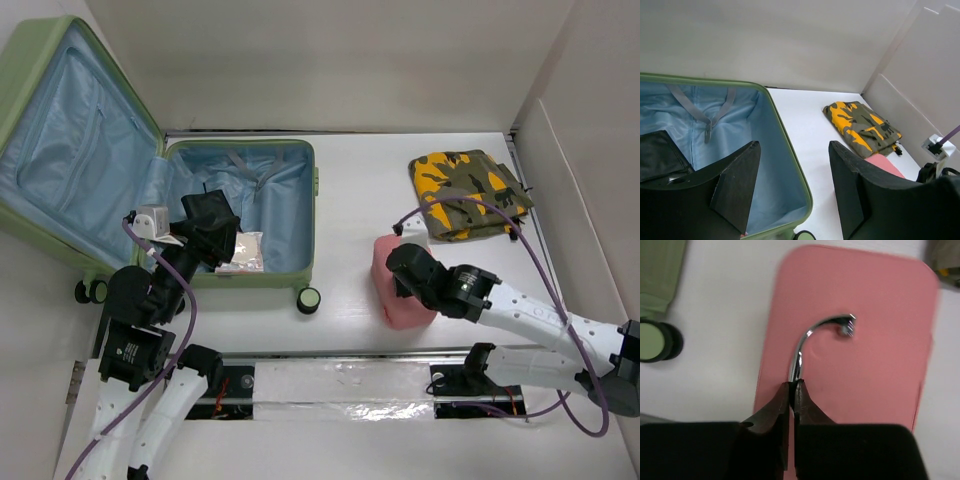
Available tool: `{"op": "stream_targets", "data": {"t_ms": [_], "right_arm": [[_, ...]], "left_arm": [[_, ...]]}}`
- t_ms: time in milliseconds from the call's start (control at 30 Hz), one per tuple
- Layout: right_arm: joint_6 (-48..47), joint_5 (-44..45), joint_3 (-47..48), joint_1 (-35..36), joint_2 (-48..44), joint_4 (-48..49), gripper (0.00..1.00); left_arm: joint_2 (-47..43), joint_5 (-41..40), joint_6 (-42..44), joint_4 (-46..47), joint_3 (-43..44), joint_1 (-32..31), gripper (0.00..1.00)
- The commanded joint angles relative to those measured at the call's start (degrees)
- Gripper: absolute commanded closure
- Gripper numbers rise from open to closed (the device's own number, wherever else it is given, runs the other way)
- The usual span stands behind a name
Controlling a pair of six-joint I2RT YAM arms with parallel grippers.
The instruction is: Pack the luggage
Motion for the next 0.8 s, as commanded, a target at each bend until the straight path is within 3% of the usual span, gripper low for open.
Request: {"op": "stream_targets", "data": {"t_ms": [0, 200, 300, 367, 467, 767], "right_arm": [[0.77, 3.19, -2.25, 0.05, 3.59, -4.99, 1.00], [-0.19, 9.34, -1.02, 1.89, -2.53, -1.76, 1.00], [-10.63, 6.98, -3.04, 1.28, -10.97, 13.95, 1.00], [-17.21, -1.23, -3.22, -3.10, -14.23, 22.73, 1.00], [-19.88, -10.30, -0.59, -9.78, -13.98, 25.33, 1.00], [-19.72, -32.10, 1.43, -19.02, -12.58, 37.61, 1.00]], "left_arm": [[-0.50, 0.28, -0.20, 2.91, -0.26, 0.22, 0.46], [-0.32, 0.37, -0.20, 3.00, -0.26, 0.22, 0.46], [0.47, 0.63, -0.20, 2.99, -0.35, 0.22, 0.46], [0.47, 0.81, -0.28, 3.08, -0.44, 0.22, 0.46], [0.82, 0.37, -0.20, 3.00, -0.35, 0.22, 0.46], [0.91, 0.98, -0.28, 3.08, -0.35, 0.22, 0.46]]}}
